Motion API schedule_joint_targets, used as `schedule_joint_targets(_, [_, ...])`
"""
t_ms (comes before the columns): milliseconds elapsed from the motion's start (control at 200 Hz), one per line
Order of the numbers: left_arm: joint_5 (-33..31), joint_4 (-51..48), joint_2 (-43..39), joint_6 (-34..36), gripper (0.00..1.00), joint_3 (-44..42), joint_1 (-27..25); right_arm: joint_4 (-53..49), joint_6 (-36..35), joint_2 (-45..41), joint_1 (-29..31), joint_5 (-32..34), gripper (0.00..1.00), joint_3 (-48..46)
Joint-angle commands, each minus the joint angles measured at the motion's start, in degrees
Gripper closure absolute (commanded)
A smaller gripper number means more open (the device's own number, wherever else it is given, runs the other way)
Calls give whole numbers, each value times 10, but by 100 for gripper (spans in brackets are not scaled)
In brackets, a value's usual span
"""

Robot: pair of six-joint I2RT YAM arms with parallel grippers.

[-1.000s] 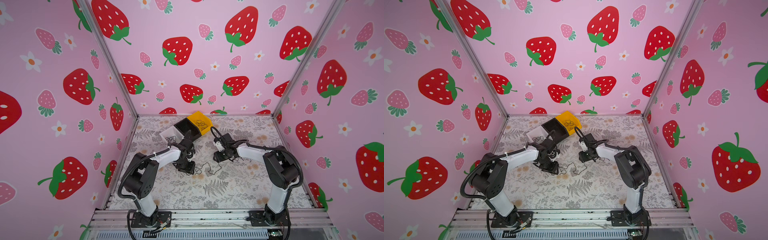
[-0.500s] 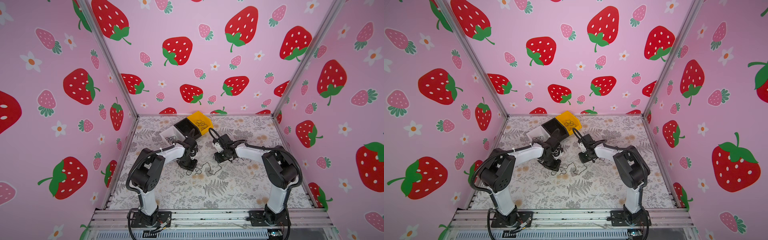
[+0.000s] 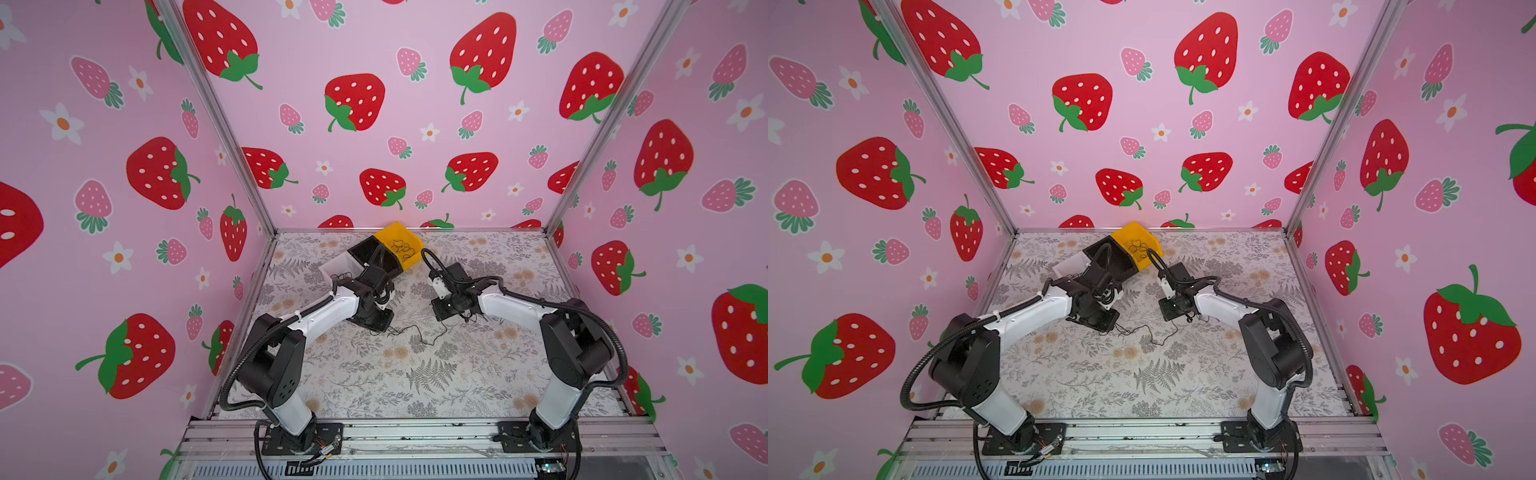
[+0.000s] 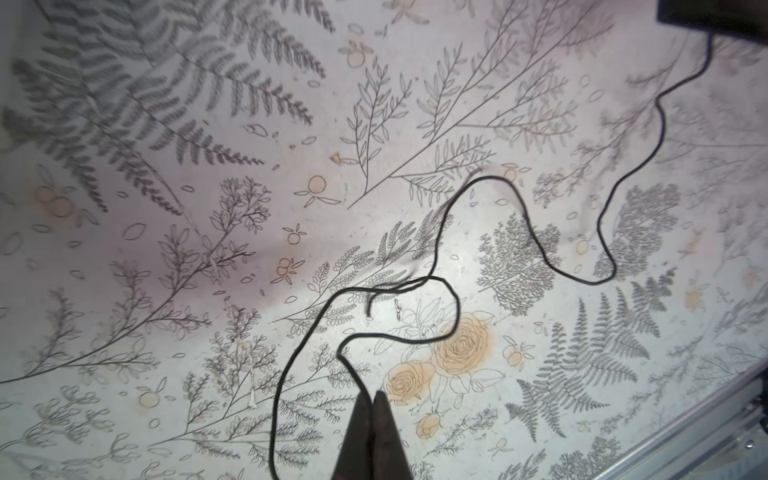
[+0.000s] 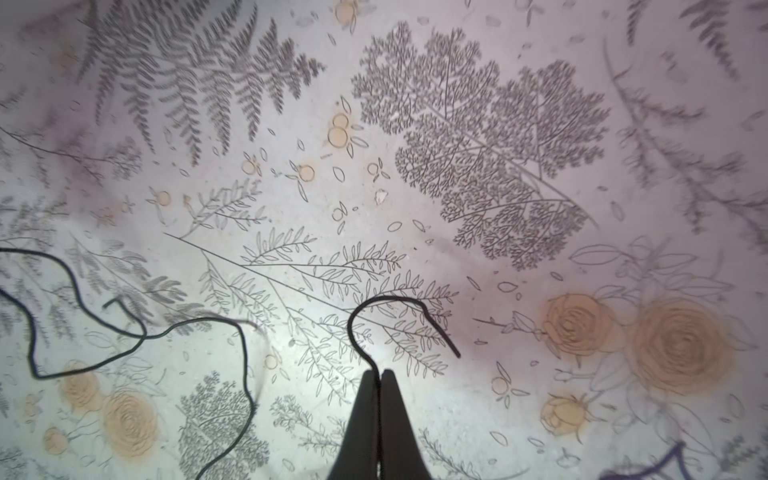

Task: Untangle the cables
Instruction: 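Carry the black cable with both grippers over the white bin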

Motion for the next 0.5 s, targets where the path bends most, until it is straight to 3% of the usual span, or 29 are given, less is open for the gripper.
schedule_joint_targets(0, [-20,-14,-37,15,100,9,11,1,-8,-29,-13,10,100,27])
schedule_joint_targets(295, [6,-14,-132,16,100,66,75,-6,-25,-78,-64,25,100,81])
schedule_joint_targets(495, [36,-11,-132,23,100,138,93,2,-39,-70,-75,-28,100,149])
